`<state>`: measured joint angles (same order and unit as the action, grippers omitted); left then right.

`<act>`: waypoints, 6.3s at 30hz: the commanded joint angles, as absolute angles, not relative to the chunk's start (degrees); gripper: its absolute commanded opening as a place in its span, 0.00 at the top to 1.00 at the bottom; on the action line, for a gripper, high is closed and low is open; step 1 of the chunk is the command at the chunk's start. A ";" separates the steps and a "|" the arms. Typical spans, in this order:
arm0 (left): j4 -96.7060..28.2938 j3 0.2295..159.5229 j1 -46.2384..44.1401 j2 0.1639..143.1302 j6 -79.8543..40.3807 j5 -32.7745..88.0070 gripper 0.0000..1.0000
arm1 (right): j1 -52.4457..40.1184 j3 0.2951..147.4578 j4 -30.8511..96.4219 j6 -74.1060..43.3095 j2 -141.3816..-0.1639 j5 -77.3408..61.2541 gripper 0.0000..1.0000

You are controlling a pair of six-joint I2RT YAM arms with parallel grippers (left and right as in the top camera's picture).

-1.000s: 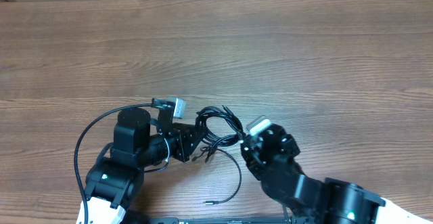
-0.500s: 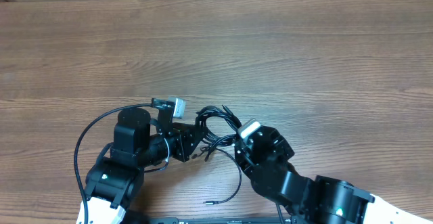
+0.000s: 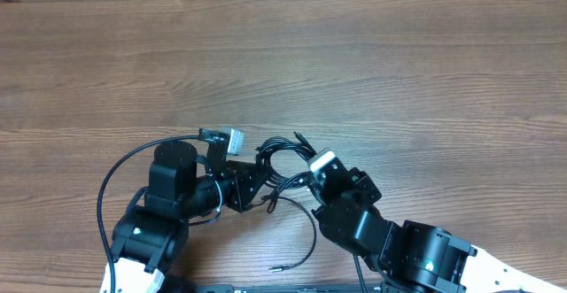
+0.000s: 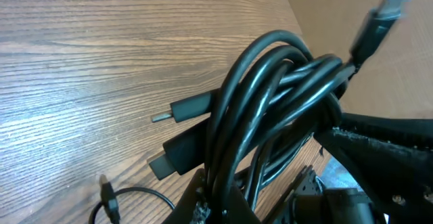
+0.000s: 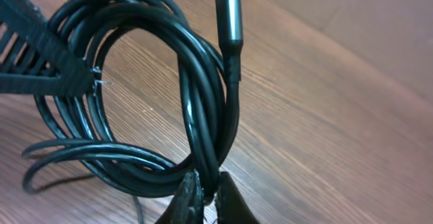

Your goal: Untangle cables

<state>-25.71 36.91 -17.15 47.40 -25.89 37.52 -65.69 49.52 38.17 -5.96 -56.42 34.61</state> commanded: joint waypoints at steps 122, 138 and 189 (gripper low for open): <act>-22.48 38.02 -12.97 47.20 -22.31 52.05 0.59 | -22.15 42.72 15.88 -14.11 -92.73 -49.60 0.53; -23.68 38.00 -13.06 47.24 -22.31 49.95 0.55 | -16.23 49.19 27.92 -10.35 -85.19 -36.80 0.19; -28.53 38.00 -13.13 52.38 -16.86 47.99 0.53 | -14.39 50.13 32.34 -9.08 -76.86 -53.08 0.96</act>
<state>-28.73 36.91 -13.34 52.31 -23.59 43.92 -14.04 48.29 32.23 -10.24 -82.37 -46.19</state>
